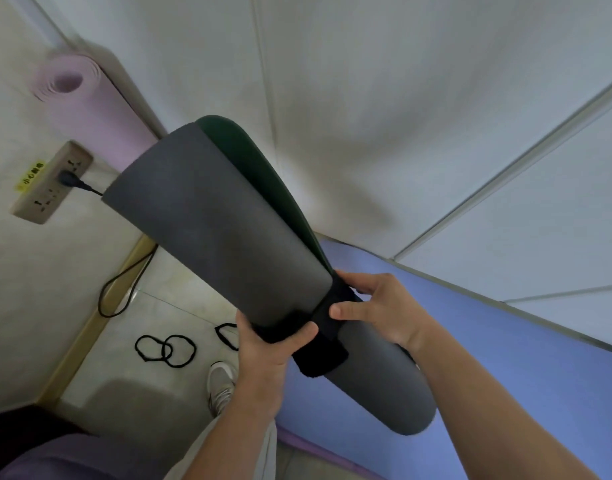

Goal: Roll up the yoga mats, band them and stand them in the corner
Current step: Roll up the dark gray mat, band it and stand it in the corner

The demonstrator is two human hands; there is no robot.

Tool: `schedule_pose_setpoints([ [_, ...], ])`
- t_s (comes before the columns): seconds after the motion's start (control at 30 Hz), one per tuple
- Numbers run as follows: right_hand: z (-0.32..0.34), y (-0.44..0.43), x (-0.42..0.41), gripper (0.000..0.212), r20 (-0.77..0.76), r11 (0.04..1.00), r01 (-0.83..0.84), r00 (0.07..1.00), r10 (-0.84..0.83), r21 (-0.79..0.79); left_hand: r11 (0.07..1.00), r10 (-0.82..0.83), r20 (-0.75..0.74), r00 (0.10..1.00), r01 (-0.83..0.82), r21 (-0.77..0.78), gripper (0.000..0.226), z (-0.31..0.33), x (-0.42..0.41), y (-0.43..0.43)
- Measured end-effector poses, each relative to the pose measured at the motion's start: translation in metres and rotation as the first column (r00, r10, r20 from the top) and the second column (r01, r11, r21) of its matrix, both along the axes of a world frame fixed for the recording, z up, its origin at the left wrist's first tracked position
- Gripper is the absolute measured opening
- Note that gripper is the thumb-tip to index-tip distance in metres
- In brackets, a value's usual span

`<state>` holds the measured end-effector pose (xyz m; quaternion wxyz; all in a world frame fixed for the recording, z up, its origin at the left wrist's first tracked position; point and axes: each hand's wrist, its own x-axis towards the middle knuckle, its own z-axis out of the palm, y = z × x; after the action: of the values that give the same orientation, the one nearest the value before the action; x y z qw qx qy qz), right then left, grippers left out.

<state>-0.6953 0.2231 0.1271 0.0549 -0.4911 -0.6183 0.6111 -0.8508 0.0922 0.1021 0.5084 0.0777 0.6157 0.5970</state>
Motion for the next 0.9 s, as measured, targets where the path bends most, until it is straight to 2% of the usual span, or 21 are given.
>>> schedule_pose_setpoints([
  [0.1, -0.004, -0.001, -0.002, 0.059, 0.061, 0.996, -0.018, 0.998, 0.013, 0.083, 0.999, -0.041, -0.107, 0.993, 0.042, 0.004, 0.109, -0.008, -0.009, 0.0],
  [0.2, -0.019, -0.013, -0.01, 0.06, 0.094, 0.985, 0.031, 0.994, -0.047, 0.167, 0.992, -0.128, -0.198, 0.972, 0.129, -0.008, 0.108, -0.019, -0.025, 0.0],
  [0.27, -0.037, -0.024, -0.017, 0.064, 0.061, 0.978, 0.053, 0.996, -0.067, 0.201, 0.97, -0.239, -0.198, 0.951, 0.244, -0.001, 0.113, -0.021, -0.04, 0.002],
  [0.33, -0.057, -0.033, -0.025, 0.062, 0.045, 0.984, 0.106, 0.993, -0.113, 0.143, 0.939, -0.339, -0.154, 0.928, 0.344, 0.004, 0.109, -0.018, -0.058, 0.005],
  [0.37, -0.06, -0.036, -0.031, 0.05, 0.026, 0.983, 0.163, 0.986, -0.166, 0.083, 0.929, -0.368, -0.131, 0.92, 0.371, -0.005, 0.106, -0.019, -0.066, 0.006],
  [0.43, -0.062, -0.04, -0.041, 0.011, -0.046, 0.962, 0.264, 0.962, -0.267, -0.064, 0.91, -0.413, -0.095, 0.906, 0.415, -0.006, 0.108, -0.016, -0.082, 0.01],
  [0.5, -0.049, -0.042, -0.051, 0.025, -0.114, 0.912, 0.351, 0.918, -0.38, -0.213, 0.93, -0.367, -0.007, 0.93, 0.367, -0.024, 0.104, -0.004, -0.088, 0.015],
  [0.53, -0.045, -0.041, -0.055, 0.032, -0.174, 0.856, 0.402, 0.864, -0.472, -0.325, 0.956, -0.293, 0.014, 0.956, 0.293, -0.026, 0.09, 0.004, -0.092, 0.016],
  [0.6, -0.039, -0.039, -0.066, 0.038, -0.228, 0.777, 0.438, 0.786, -0.575, -0.452, 0.986, -0.138, 0.082, 0.987, 0.145, -0.079, 0.043, 0.016, -0.096, 0.021],
  [0.63, -0.039, -0.037, -0.075, 0.035, -0.25, 0.747, 0.433, 0.755, -0.606, -0.505, 0.994, -0.061, 0.132, 0.989, 0.072, -0.083, 0.037, 0.017, -0.099, 0.02],
  [0.7, -0.041, -0.036, -0.089, 0.03, -0.215, 0.717, 0.43, 0.756, -0.618, -0.548, 0.995, -0.084, 0.177, 0.981, 0.093, -0.045, 0.049, 0.016, -0.104, 0.033],
  [0.73, -0.044, -0.036, -0.095, 0.036, -0.2, 0.725, 0.418, 0.776, -0.599, -0.548, 0.992, -0.115, 0.166, 0.979, 0.121, -0.024, 0.054, 0.019, -0.107, 0.039],
  [0.87, -0.04, -0.034, -0.114, 0.048, -0.251, 0.833, 0.325, 0.848, -0.466, -0.448, 0.996, -0.085, 0.024, 0.996, 0.084, 0.031, 0.069, 0.02, -0.125, 0.043],
  [0.9, -0.036, -0.032, -0.118, 0.058, -0.28, 0.864, 0.282, 0.865, -0.417, -0.417, 0.994, -0.1, -0.02, 0.995, 0.101, 0.049, 0.073, 0.023, -0.126, 0.044],
])
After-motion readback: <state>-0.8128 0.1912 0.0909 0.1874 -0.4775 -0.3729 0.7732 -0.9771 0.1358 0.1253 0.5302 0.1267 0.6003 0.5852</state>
